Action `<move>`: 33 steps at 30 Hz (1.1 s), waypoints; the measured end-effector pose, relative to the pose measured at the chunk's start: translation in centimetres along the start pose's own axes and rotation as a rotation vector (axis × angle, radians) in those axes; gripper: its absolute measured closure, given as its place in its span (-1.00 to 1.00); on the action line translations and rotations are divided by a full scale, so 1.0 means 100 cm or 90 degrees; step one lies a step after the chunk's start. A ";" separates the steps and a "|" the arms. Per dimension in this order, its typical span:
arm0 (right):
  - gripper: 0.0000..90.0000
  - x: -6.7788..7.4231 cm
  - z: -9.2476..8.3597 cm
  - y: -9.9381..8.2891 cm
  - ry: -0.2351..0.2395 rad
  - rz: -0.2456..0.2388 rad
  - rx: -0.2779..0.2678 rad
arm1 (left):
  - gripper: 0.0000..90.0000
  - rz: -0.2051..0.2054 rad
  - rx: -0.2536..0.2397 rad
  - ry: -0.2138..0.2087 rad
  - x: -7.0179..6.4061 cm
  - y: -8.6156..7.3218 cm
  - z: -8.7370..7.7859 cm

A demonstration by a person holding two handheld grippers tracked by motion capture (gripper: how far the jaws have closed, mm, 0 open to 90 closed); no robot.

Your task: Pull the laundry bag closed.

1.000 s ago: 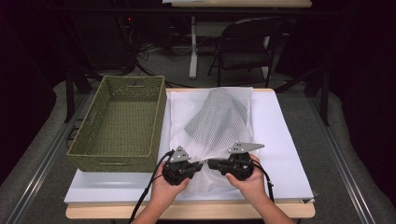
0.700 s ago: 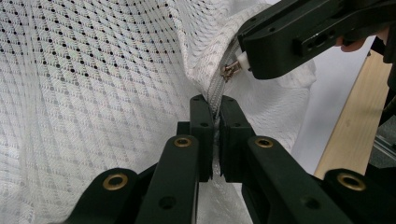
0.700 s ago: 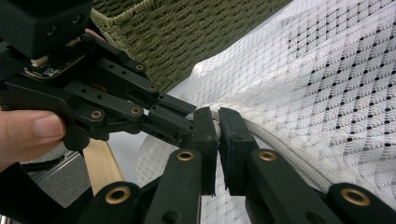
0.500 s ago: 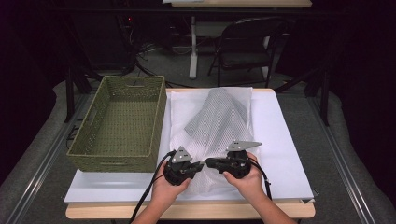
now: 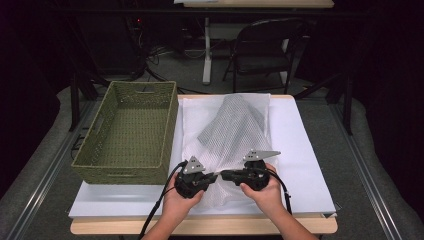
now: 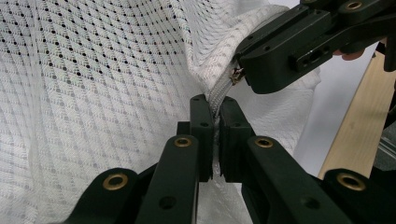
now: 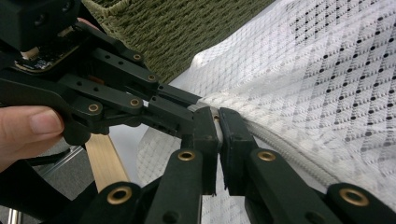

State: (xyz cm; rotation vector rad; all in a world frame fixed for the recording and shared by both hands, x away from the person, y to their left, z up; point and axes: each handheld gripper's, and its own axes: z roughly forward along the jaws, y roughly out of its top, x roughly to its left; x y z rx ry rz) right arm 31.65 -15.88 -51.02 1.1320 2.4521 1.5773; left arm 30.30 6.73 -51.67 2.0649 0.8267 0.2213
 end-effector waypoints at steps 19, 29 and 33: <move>0.92 -0.022 -0.028 -0.018 -0.037 0.031 0.022 | 0.92 -0.010 0.007 0.010 0.012 -0.004 -0.010; 0.92 -0.036 -0.054 -0.032 -0.072 0.056 0.018 | 0.91 -0.021 0.003 0.017 0.015 -0.006 -0.010; 0.92 -0.044 -0.064 -0.038 -0.084 0.074 0.021 | 0.91 -0.024 0.003 0.019 0.017 -0.006 -0.010</move>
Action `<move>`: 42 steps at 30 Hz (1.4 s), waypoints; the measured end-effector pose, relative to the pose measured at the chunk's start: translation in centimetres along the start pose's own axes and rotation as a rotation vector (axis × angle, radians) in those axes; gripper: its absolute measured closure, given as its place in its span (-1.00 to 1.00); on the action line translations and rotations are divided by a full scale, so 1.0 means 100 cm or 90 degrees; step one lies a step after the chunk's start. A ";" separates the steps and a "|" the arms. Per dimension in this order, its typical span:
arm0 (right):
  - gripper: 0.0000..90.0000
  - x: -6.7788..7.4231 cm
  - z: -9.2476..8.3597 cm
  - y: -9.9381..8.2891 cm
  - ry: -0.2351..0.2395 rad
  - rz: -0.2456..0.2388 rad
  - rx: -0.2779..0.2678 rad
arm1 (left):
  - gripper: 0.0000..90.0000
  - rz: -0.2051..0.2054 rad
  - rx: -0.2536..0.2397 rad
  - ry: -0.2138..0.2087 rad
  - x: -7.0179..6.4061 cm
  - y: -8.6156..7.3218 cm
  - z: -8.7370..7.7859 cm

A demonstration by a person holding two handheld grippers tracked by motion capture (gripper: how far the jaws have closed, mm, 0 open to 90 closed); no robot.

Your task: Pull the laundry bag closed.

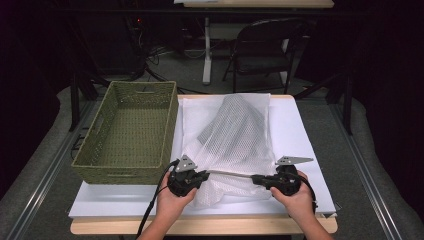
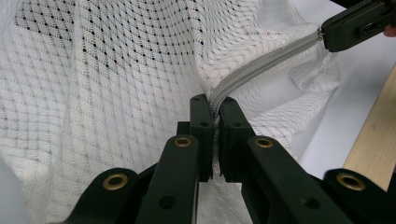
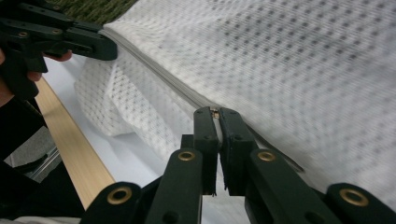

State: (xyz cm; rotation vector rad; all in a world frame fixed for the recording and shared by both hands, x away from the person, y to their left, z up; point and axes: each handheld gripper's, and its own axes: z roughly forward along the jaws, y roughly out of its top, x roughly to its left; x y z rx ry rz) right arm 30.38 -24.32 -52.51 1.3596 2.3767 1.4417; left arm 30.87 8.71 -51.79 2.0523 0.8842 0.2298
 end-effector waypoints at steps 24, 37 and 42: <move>0.92 -0.020 -0.043 -0.007 -0.035 0.031 -0.036 | 0.91 -0.018 -0.017 0.012 0.007 0.002 -0.004; 0.92 -0.027 -0.059 -0.016 -0.080 0.024 -0.032 | 0.66 0.003 -0.010 -0.020 -0.001 0.002 -0.004; 0.92 -0.035 -0.068 -0.022 -0.105 0.047 -0.032 | 0.50 0.001 -0.016 -0.009 0.001 0.002 -0.010</move>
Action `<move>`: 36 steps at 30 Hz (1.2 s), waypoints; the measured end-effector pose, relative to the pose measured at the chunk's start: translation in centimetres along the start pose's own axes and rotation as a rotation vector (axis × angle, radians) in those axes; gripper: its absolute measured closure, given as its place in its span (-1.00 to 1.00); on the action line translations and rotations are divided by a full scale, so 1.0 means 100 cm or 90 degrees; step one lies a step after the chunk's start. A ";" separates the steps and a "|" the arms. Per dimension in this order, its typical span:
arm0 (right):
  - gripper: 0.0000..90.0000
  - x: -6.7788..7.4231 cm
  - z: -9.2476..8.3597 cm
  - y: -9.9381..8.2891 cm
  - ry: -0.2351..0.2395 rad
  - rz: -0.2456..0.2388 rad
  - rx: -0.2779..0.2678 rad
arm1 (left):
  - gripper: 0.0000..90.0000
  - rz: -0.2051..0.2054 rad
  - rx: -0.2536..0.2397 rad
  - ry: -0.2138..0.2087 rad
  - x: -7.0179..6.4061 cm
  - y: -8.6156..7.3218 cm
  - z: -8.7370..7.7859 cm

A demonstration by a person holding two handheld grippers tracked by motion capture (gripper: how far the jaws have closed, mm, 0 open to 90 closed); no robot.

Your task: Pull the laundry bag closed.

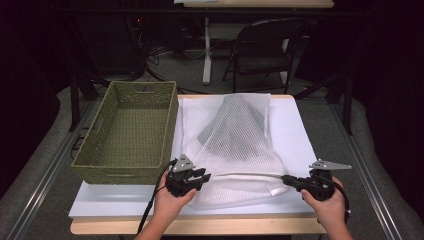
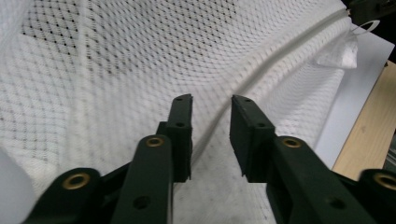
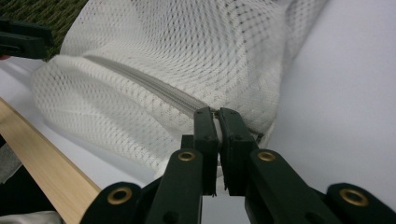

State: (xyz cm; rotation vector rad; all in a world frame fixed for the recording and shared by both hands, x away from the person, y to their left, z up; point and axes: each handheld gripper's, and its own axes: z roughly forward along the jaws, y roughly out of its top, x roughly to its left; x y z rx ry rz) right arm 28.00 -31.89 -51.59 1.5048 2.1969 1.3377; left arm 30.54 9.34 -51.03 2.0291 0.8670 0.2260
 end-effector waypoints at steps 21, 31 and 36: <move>0.90 -0.021 0.020 -0.022 -0.020 0.038 0.051 | 0.27 -0.027 0.003 0.035 0.014 -0.016 -0.012; 0.85 -0.023 0.025 -0.023 -0.019 0.039 0.063 | 0.25 -0.040 0.007 0.040 0.016 -0.022 -0.009; 0.82 -0.022 0.026 -0.024 -0.020 0.035 0.065 | 0.24 -0.042 0.010 0.037 0.017 -0.023 -0.010</move>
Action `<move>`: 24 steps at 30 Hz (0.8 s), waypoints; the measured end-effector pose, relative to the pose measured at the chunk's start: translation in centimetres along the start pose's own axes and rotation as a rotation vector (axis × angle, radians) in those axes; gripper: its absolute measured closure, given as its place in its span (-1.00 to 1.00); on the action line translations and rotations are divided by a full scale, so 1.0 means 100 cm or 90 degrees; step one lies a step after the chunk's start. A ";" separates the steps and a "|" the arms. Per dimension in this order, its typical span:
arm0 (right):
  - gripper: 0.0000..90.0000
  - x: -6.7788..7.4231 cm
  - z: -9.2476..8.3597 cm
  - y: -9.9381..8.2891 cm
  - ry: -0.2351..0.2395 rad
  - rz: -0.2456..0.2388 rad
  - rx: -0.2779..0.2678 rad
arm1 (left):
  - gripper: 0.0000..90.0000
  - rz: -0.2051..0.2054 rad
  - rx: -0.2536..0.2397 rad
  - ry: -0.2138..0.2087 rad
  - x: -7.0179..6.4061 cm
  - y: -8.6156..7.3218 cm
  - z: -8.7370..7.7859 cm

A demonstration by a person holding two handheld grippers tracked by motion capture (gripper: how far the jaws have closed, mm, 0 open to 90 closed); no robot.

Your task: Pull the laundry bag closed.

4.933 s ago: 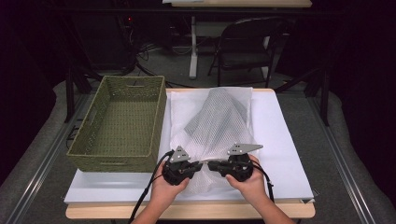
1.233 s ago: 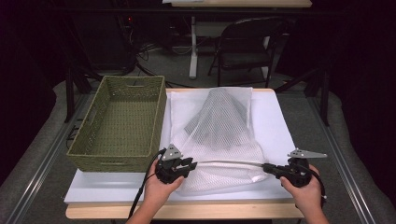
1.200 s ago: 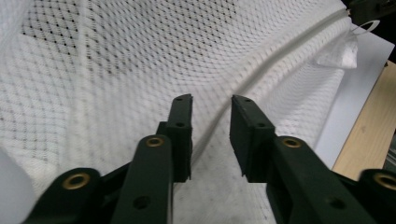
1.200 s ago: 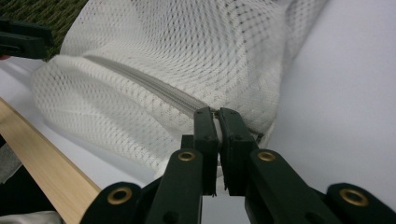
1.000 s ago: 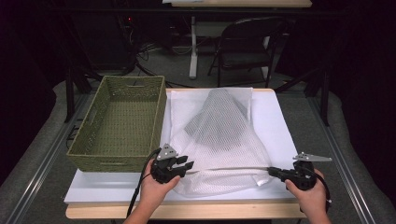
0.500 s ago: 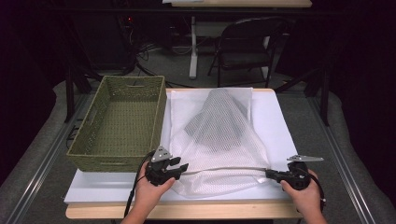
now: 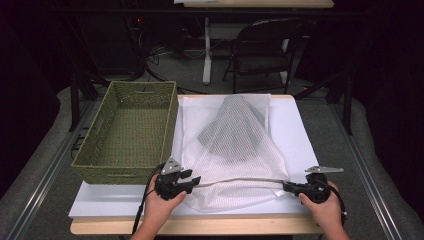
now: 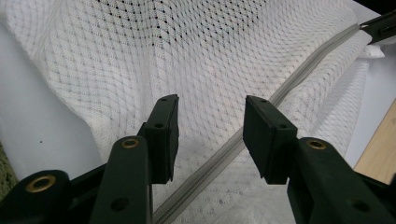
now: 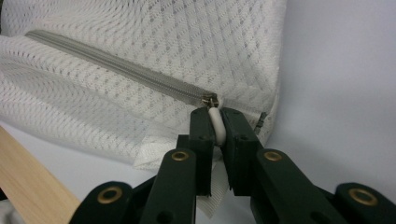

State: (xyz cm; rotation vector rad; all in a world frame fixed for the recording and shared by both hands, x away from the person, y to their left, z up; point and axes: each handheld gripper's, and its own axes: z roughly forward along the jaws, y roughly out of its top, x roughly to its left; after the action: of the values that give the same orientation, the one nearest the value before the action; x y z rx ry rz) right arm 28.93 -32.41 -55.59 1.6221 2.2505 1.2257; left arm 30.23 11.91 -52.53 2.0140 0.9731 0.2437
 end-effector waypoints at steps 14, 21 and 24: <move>0.39 0.001 0.001 0.000 -0.004 -0.013 -0.019 | 0.19 -0.001 -0.005 0.002 0.001 -0.001 -0.003; 0.22 0.004 0.001 0.000 -0.011 -0.035 -0.030 | 0.18 -0.001 -0.005 0.006 0.001 -0.002 -0.003; 0.13 0.004 0.001 0.000 -0.017 -0.050 -0.035 | 0.17 -0.008 -0.004 0.003 0.001 -0.002 -0.003</move>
State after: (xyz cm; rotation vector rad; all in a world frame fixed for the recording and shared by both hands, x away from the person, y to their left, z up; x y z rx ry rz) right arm 28.85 -32.05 -55.48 1.5064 2.2209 1.2275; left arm 30.05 12.20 -52.52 2.0021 0.9859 0.2451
